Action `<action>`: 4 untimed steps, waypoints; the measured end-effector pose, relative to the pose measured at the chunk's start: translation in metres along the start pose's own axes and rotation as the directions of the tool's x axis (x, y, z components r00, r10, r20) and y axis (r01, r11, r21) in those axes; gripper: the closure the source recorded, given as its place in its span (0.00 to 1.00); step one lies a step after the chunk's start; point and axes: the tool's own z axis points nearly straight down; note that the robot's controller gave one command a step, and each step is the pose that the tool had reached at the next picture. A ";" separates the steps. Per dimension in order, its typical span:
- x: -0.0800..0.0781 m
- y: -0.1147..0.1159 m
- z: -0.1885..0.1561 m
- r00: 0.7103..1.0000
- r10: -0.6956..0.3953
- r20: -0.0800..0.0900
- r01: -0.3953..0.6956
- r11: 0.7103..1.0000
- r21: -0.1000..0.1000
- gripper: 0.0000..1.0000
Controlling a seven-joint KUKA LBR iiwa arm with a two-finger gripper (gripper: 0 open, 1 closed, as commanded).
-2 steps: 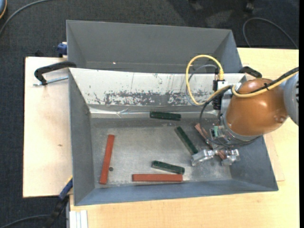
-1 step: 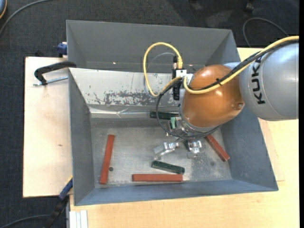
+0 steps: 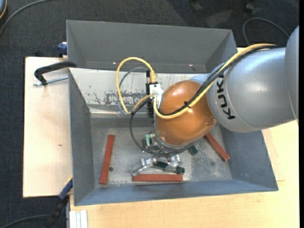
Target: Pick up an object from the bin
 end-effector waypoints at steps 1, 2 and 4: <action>0.080 -0.039 -0.040 0.989 -0.146 -0.006 0.146 0.989 0.010 0.00; 0.197 -0.077 0.013 0.965 -0.261 -0.007 0.261 0.965 0.006 0.00; 0.190 -0.077 -0.124 0.941 -0.338 -0.009 0.338 0.941 0.013 1.00</action>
Offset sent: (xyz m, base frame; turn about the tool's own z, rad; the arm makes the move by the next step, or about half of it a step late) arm 0.0449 -0.0729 0.0375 -0.1551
